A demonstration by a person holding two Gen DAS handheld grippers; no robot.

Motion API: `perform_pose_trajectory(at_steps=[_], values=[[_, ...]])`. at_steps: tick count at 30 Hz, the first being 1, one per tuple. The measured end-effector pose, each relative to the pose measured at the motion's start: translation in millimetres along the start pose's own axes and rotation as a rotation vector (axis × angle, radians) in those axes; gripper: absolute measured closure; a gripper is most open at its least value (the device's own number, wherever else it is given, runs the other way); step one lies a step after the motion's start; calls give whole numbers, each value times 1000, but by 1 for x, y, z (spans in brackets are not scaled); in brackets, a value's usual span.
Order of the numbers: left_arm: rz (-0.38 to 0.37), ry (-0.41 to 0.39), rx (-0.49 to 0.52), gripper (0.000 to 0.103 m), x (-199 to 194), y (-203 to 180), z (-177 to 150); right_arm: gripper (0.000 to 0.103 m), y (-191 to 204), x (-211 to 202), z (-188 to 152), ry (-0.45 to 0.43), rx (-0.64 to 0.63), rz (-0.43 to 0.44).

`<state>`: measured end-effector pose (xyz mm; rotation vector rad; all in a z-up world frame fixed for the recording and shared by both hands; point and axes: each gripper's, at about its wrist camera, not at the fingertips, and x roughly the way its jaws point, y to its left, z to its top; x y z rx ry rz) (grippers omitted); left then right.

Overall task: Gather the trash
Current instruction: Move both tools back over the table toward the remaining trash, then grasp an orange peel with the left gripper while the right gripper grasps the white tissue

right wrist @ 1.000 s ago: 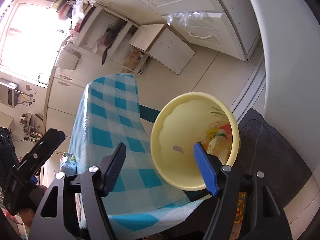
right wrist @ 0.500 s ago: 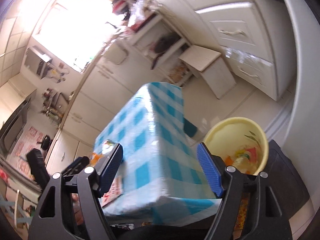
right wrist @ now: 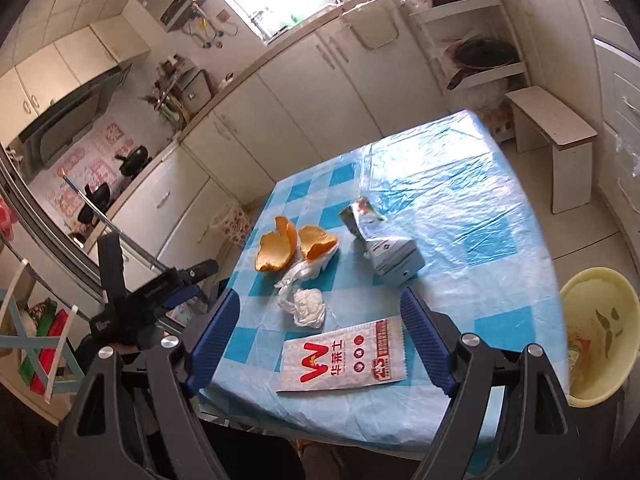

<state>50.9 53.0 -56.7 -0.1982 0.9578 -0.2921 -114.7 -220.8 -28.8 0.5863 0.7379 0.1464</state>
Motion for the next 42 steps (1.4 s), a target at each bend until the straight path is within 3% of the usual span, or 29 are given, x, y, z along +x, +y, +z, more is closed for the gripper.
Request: perform_pose_trajectory(at_steps=[2,6,12,21,31,34,36,37,38,40,42], values=[[-27,42,-48,8,11,12,8,24,11,17,-7,28,-58,-28],[-35,67,-47,8,31,16,11,24,19,38,-22,104,-98,-49],[19,32,-102,8,50,13,24,24,32,62,-18,142,-185,-74],[59,90,-109,8,84,16,29,24,66,135,-23,229,-375,-98],[31,122,-89,8,108,10,34,41,60,168,-25,276,-394,-124],[8,143,-89,20,115,10,35,51,55,174,-25,292,-392,-126],[-18,168,-93,36,121,9,34,60,56,177,-24,292,-405,-123],[-38,183,-97,52,124,9,33,72,56,178,-25,297,-409,-119],[-45,190,-100,64,126,9,32,76,56,179,-25,304,-410,-114],[-59,193,-103,77,127,9,31,81,57,177,-24,306,-407,-105],[-72,183,-102,83,122,8,31,81,56,170,-22,300,-399,-94]])
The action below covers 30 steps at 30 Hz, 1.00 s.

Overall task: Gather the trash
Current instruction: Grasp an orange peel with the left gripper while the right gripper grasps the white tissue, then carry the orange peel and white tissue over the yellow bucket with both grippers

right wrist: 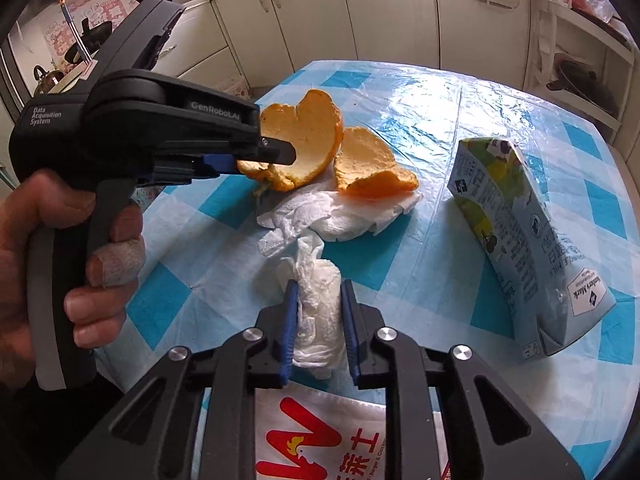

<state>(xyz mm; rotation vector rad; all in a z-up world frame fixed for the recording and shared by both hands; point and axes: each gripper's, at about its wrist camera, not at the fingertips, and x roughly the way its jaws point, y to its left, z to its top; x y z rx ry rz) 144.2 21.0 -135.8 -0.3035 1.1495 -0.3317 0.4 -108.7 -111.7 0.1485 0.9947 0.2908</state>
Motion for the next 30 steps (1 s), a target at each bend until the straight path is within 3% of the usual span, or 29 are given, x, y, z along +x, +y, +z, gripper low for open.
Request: perform_pose_trajectory(at_steps=[6,10,14,20,27,30], values=[[20,-93,39,84,-32,-4,-1,81,-15,-29,-3,-44,63,14],[14,-68,21,83,-32,3,-3,81,-29,-45,-9,-70,116,14],[53,-62,-16,48,-25,10,-6,81,-38,-58,-15,-88,148,14],[109,-94,-58,26,-22,15,-8,81,-43,-68,-20,-99,158,25],[101,-101,-53,26,-10,14,-2,81,-51,-68,-18,-111,170,38],[88,-97,-33,42,-3,9,2,81,-53,-69,-18,-118,175,45]])
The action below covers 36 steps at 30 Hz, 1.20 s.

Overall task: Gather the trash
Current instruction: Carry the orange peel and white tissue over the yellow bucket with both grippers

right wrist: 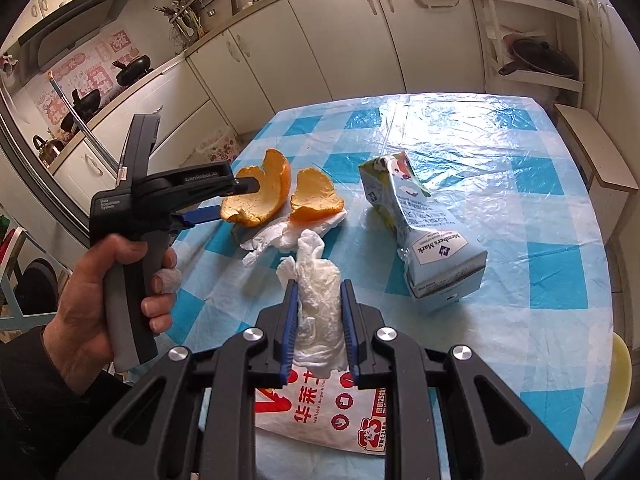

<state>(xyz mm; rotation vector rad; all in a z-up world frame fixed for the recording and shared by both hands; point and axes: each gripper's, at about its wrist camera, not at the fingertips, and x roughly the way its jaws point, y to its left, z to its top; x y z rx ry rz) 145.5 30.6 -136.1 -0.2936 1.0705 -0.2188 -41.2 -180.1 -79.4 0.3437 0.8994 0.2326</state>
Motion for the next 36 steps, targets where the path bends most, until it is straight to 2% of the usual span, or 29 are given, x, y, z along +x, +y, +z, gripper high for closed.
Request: perform_pose_trajectory(at_steps=[2,3,4,5,9,16,22,25,29,36], values=[[-7,15,23,68,7,-6,0,81,-2,-2,1,-5,1,3],[-7,26,38,76,9,-9,0,81,-3,-3,1,-7,3,4],[-28,40,43,92,12,-11,0,81,-5,-5,2,-10,6,5],[-43,42,39,93,12,-12,-1,81,-7,-7,2,-14,10,5],[-67,-13,36,95,-4,-16,2,81,-21,-19,3,-37,44,3],[-149,-167,27,95,-60,-23,7,81,-49,-45,0,-91,139,5],[-190,-255,143,95,-93,-51,-5,81,-61,-65,-5,-133,170,-27],[-226,-262,201,95,-102,-70,-18,81,-70,-77,-8,-158,184,-55],[-293,-234,263,95,-109,-102,-38,81,-94,-97,-16,-186,225,-122],[-431,-159,406,95,-108,-196,-89,81,-160,-138,-46,-180,367,-255]])
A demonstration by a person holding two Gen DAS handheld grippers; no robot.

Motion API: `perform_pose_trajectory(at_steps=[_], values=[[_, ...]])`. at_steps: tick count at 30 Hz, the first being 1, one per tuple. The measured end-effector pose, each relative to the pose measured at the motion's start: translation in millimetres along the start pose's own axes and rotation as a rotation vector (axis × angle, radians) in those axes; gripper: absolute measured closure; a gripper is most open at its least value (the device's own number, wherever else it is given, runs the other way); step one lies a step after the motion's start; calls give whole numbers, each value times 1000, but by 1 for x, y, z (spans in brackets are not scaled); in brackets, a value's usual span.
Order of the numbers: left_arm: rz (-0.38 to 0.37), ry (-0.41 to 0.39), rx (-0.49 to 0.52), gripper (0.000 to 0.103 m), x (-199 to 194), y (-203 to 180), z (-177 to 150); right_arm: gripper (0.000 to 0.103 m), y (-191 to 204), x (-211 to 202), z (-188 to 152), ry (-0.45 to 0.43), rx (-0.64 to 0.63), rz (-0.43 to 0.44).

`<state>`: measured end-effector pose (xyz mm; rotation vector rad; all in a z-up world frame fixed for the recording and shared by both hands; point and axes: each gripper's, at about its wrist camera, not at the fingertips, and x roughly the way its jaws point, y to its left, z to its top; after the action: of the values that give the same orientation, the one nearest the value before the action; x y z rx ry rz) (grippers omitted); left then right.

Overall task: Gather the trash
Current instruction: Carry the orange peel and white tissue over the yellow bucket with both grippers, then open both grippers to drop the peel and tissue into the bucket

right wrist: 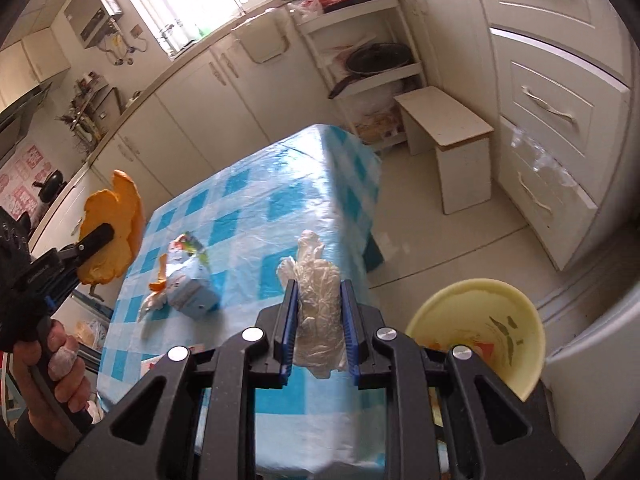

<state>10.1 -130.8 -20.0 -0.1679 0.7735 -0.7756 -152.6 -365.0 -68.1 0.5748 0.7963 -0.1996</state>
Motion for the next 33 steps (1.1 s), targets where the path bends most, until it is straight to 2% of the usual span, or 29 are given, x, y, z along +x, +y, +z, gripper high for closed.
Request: perform_pose_trajectory(at_steps=[7,13,20,33], values=[[-77,110,100,95,58,-92,-34,81,-64,-7,-3,55,128,-69],[-90,185,126,95,97,-131,-61,81,-88,-6,0,76,153,-82],[-62,241,157,95,125,-150,-85,81,-118,-3,-2,100,213,-69],[-32,314,198,95,163,-178,-110,78,-137,4,-6,153,271,-69]])
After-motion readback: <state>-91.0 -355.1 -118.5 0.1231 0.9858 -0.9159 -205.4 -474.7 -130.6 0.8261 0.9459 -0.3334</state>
